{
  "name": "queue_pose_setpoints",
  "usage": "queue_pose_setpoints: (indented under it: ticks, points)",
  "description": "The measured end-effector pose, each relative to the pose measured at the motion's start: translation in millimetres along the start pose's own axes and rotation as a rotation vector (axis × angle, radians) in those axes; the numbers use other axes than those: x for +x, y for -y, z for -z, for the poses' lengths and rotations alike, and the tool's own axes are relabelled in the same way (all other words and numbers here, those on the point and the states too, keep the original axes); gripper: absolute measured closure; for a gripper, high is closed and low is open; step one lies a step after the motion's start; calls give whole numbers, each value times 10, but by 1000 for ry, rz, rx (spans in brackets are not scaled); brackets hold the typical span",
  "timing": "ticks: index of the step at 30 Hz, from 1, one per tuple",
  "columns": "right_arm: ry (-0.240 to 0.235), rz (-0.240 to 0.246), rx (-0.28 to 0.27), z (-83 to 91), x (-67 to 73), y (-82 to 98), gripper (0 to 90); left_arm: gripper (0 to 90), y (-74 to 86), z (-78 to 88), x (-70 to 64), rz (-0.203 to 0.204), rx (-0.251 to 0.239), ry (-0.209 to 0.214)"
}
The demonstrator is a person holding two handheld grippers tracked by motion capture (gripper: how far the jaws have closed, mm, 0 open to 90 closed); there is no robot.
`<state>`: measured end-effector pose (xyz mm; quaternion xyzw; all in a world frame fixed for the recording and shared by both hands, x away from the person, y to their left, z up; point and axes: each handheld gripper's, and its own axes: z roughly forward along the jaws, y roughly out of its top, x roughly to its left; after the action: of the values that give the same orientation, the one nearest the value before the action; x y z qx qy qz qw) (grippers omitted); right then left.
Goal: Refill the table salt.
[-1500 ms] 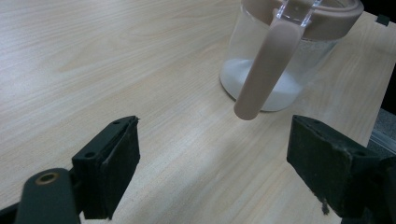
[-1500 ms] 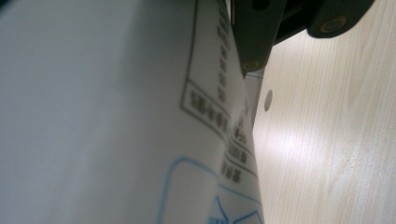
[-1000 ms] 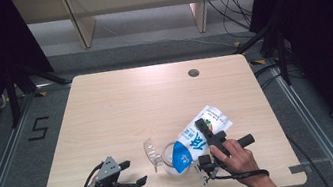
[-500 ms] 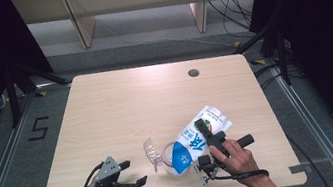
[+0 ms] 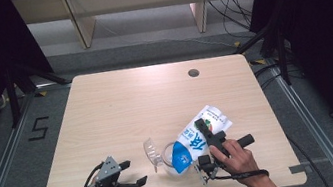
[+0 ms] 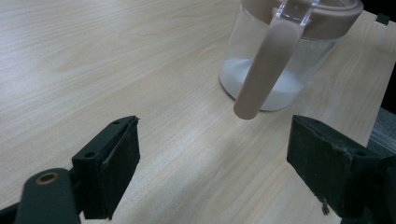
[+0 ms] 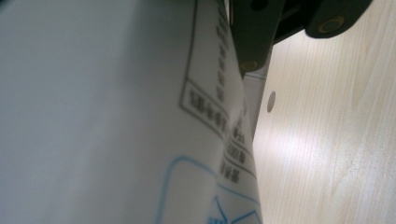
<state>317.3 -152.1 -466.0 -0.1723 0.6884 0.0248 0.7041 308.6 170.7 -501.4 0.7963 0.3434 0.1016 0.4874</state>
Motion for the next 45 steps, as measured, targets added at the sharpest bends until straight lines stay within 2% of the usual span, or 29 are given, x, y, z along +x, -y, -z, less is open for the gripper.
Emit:
queue_pose_setpoints:
  ticks: [3, 4, 5, 7, 10, 13, 17, 19, 20, 22, 25, 29, 32, 34, 35, 38, 42, 45]
  points:
    - [-11, -68, 20, 16, 50, 0, 623, 167, 0, 0, 0, 0, 0, 0]
    - [-12, -69, 21, 17, 52, -2, 623, 167, 0, 1, -2, 2, 0, -2]
    - [-15, -65, 32, 26, 47, -5, 623, 167, 0, 0, -1, 1, 0, 0]
    - [-12, -71, 21, 18, 51, -3, 623, 167, 1, 0, -2, 4, 0, -3]
    - [-2, -47, 7, 7, 32, -4, 624, 167, 1, 0, -1, 3, 0, -1]
    - [-16, -66, 30, 22, 48, -5, 626, 167, 1, -2, -6, 8, -2, -2]
    - [-15, -65, 18, 14, 53, -5, 627, 167, 1, -2, -5, 7, -3, -2]
    - [-1, -44, 2, 2, 32, -6, 629, 167, 1, -3, -3, 5, -3, 0]
    - [-5, -60, 12, 10, 45, -6, 630, 167, 1, -2, -5, 8, -3, -2]
    - [-7, -48, 10, 7, 35, -6, 631, 167, 1, -2, -6, 8, -3, -3]
    - [-18, -69, 33, 25, 50, -6, 633, 167, 1, -3, -5, 7, -3, -1]
    - [-17, -69, 16, 12, 55, -4, 635, 167, 2, -5, -3, 5, -8, 0]
    - [-17, -68, 29, 22, 49, -4, 637, 167, 1, 1, -2, 4, 1, -2]
    - [-18, -49, 29, 20, 35, -5, 638, 167, 0, -2, -2, 4, -2, 1]
    - [-17, -65, 33, 25, 47, -5, 638, 167, 1, -2, -4, 6, -3, -2]
    - [-14, -71, 21, 17, 54, -4, 639, 167, 0, -1, -3, 5, -2, -2]
    - [-9, -50, 21, 17, 40, -9, 641, 167, 0, 0, -1, 2, 0, -2]
    - [-10, -56, 23, 19, 42, -9, 641, 167, 1, -2, -3, 5, -3, -1]
